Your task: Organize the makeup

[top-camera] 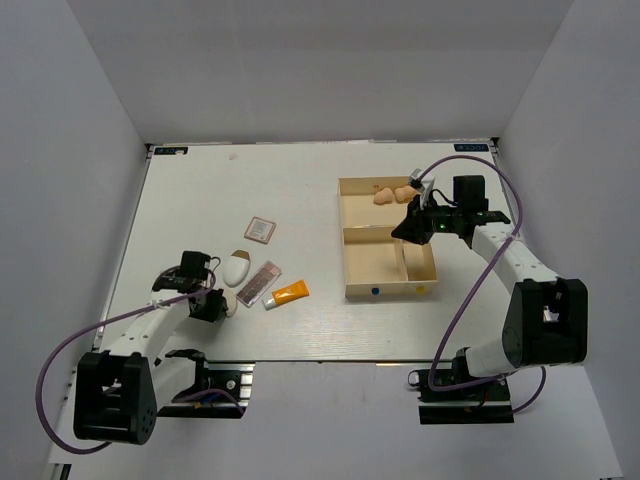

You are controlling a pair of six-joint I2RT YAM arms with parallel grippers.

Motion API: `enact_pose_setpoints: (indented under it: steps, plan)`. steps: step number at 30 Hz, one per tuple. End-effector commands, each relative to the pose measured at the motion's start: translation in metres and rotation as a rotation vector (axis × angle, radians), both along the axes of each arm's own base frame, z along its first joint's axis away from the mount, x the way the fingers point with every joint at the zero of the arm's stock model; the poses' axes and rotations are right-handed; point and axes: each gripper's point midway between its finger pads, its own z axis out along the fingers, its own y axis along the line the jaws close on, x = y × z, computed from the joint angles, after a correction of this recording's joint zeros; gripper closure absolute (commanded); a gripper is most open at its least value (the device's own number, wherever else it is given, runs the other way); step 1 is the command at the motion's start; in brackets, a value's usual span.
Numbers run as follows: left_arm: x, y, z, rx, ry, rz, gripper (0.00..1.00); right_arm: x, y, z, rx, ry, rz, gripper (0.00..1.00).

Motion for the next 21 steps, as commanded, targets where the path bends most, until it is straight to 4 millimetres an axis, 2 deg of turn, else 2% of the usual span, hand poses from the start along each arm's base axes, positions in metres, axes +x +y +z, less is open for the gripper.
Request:
enact_pose_setpoints:
  steps: [1,3,4,7,8,9,10,11,13,14,15,16,17,18,19,20,21]
  plan:
    - [-0.007,0.009,-0.008,0.048,0.028,-0.015,0.88,0.002,0.000,0.010,0.005,-0.039,-0.002,0.86]
    - [0.007,0.013,0.011,0.080,-0.029,-0.053,0.99,0.001,-0.001,0.009,0.003,-0.036,-0.003,0.86]
    - [0.024,0.010,0.033,0.090,-0.095,-0.075,1.00,0.001,-0.001,0.009,0.003,-0.031,-0.003,0.86]
    - [0.051,0.004,0.079,0.112,-0.264,-0.187,1.00,0.000,-0.001,0.009,0.002,-0.029,0.000,0.86]
    - [0.067,0.001,0.107,0.129,-0.364,-0.240,1.00,0.000,0.000,0.009,0.003,-0.032,0.005,0.86]
    - [0.076,-0.003,0.122,0.130,-0.424,-0.274,1.00,0.000,0.000,0.009,0.003,-0.030,0.003,0.86]
    - [0.084,-0.012,0.138,0.108,-0.482,-0.327,1.00,0.000,0.000,0.011,0.006,-0.033,0.003,0.86]
    - [0.100,-0.018,0.163,0.120,-0.588,-0.390,1.00,0.001,0.000,0.011,0.007,-0.031,0.002,0.86]
    - [0.109,-0.046,0.183,0.019,-0.694,-0.506,1.00,0.001,-0.001,0.012,0.009,-0.027,-0.002,0.86]
    - [0.124,-0.058,0.200,0.006,-0.814,-0.572,1.00,0.001,-0.001,0.013,0.009,-0.028,-0.002,0.86]
    - [0.131,-0.066,0.198,-0.025,-0.820,-0.602,1.00,0.002,0.000,0.013,0.008,-0.026,-0.004,0.86]
    - [0.129,-0.087,0.202,-0.112,-0.850,-0.686,1.00,0.002,0.000,0.013,0.007,-0.027,-0.006,0.86]
    - [0.142,-0.097,0.217,-0.129,-0.950,-0.729,1.00,0.003,0.000,0.015,0.007,-0.031,-0.009,0.86]
    - [0.152,-0.106,0.207,-0.166,-0.939,-0.757,1.00,0.004,-0.003,0.015,-0.001,-0.033,-0.020,0.86]
    - [0.158,-0.124,0.225,-0.211,-1.036,-0.838,1.00,0.005,-0.003,0.016,-0.004,-0.039,-0.025,0.86]
    - [0.163,-0.132,0.224,-0.234,-1.044,-0.868,1.00,0.006,-0.004,0.017,-0.007,-0.043,-0.036,0.86]
    - [0.178,-0.144,0.219,-0.266,-1.039,-0.906,1.00,0.010,-0.009,0.016,-0.026,-0.048,-0.065,0.86]
